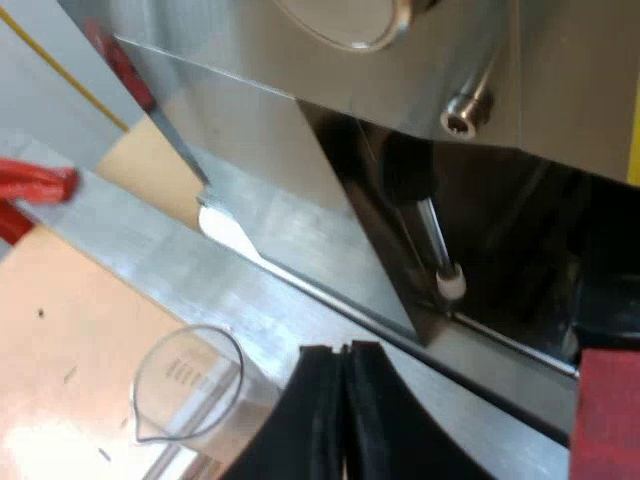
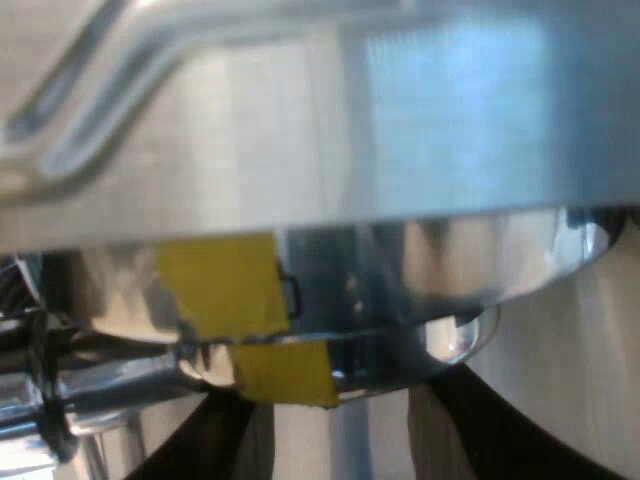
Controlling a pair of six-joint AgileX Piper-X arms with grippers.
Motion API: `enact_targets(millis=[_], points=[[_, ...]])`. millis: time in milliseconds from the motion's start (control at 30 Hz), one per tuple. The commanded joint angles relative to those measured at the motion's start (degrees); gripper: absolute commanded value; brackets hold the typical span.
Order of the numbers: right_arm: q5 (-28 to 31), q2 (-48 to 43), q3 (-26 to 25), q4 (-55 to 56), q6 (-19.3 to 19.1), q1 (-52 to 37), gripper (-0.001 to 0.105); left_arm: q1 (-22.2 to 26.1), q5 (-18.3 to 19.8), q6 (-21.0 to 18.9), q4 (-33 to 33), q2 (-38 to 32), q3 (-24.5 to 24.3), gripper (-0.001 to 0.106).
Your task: Put the handle in the coffee machine
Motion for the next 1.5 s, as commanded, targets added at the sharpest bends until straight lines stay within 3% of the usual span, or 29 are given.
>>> enact_targets(millis=[33, 333, 700, 1067, 1267, 1500], points=[[-1.3, -2.9, -1.7, -7.3, -1.8, -0.1, 0.035, -1.9, -2.6, 0.5, 2.6, -0.4, -1.1, 0.001], [-1.3, -2.9, -1.7, -7.3, -1.8, -0.1, 0.035, -5.4, -10.1, 6.0, 7.3, -0.4, -1.0, 0.001], [-2.2, -2.9, -1.7, -6.9, -1.8, -0.1, 0.035, -5.9, -11.3, 7.0, 9.6, 0.9, -1.0, 0.001], [-2.5, -2.9, -1.7, -6.9, -3.1, -0.1, 0.035, -5.9, -9.1, 8.3, 17.5, 1.0, -1.0, 0.001], [-2.5, -2.9, -1.7, -6.9, -3.1, -0.1, 0.035, -5.9, -4.1, 8.0, 22.9, 1.0, -2.9, 0.001], [-2.5, -2.9, -1.7, -6.9, -7.9, -0.1, 0.035, -5.9, -0.4, 2.0, 25.6, 1.0, -3.3, 0.001]])
